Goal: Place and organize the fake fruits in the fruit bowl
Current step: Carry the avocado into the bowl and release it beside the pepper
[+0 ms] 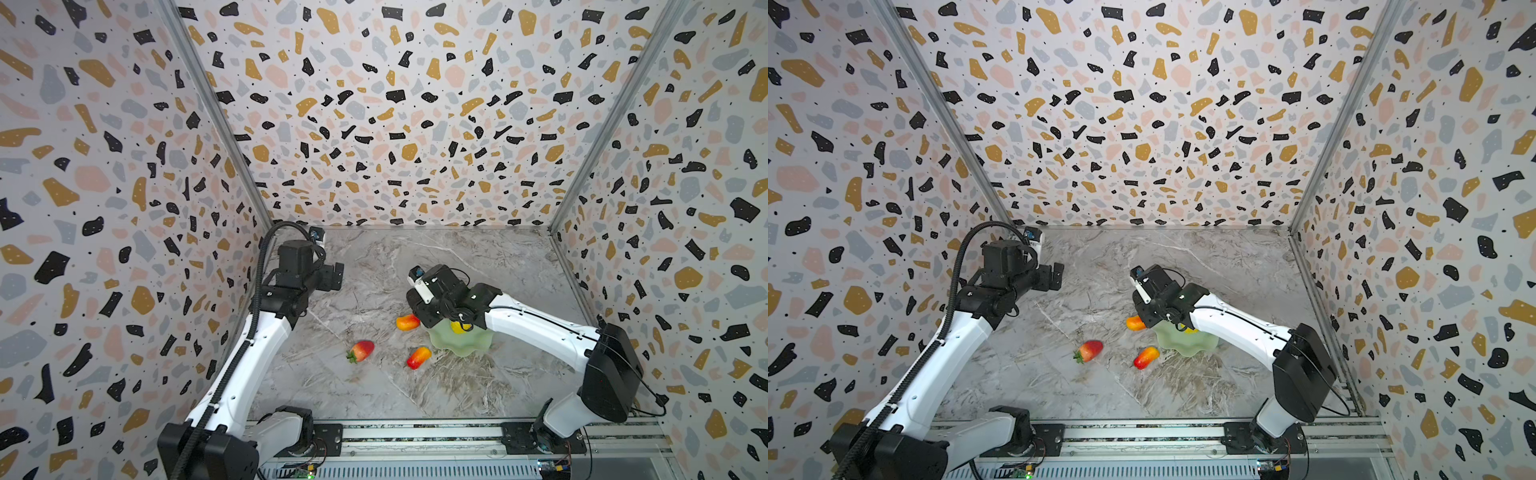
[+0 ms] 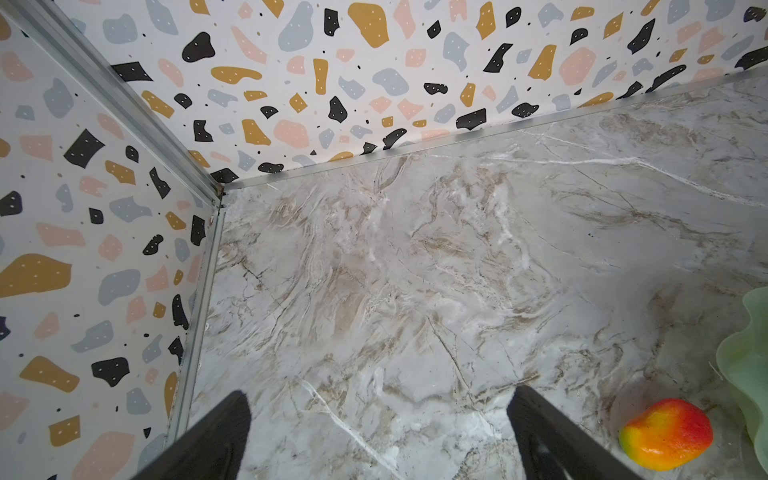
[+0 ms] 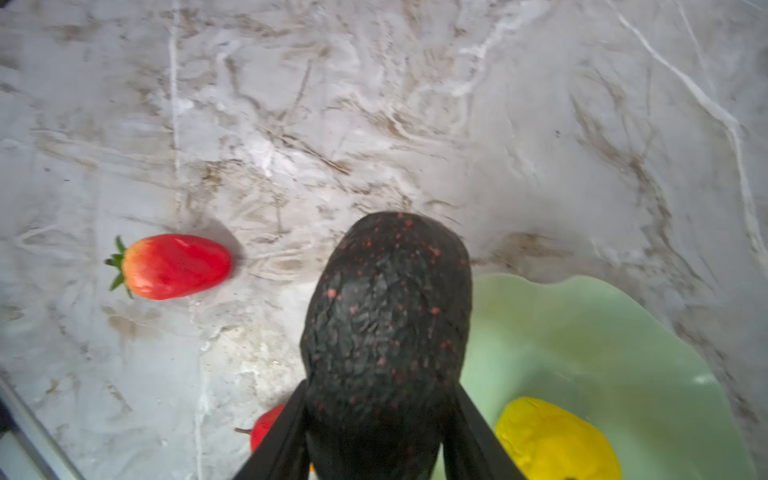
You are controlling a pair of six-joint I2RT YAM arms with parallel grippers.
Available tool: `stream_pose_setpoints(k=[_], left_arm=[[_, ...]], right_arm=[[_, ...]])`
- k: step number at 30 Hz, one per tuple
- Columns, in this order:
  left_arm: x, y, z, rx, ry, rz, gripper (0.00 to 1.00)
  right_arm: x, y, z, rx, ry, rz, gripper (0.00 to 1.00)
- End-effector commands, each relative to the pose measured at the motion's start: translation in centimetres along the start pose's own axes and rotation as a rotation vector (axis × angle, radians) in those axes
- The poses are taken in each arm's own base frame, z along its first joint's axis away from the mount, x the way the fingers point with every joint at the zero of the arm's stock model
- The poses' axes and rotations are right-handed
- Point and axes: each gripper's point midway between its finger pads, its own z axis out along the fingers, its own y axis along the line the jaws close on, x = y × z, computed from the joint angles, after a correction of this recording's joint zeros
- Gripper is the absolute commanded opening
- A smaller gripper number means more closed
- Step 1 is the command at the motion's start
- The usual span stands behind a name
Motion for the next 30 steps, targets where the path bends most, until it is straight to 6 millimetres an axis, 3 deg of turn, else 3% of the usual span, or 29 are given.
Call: stream_pose_setpoints(k=[1, 11, 23, 30], left_arm=[[-0.5, 0.2, -0.2, -0.016, -0.034, 0.012, 1.0], [-0.5, 0.2, -0.2, -0.013, -0.031, 0.013, 1.0], [-0.3, 0.0, 0.1, -0.007, -0.023, 0.014, 0.99], [-0.2, 0.0, 0.2, -0.008, -0.018, 0.013, 1.0]], right_arm=[[4.0, -1.6, 0.2, 0.055, 0.118, 0.008, 0.27], [8.1, -3.0, 1.8, 0.087, 0.192, 0.034, 0.28], [10.1, -3.8, 4.3, 0.092, 0.236, 0.061, 0.29], [9.7, -4.1, 4.0, 0.104, 0.227, 0.059, 0.51]])
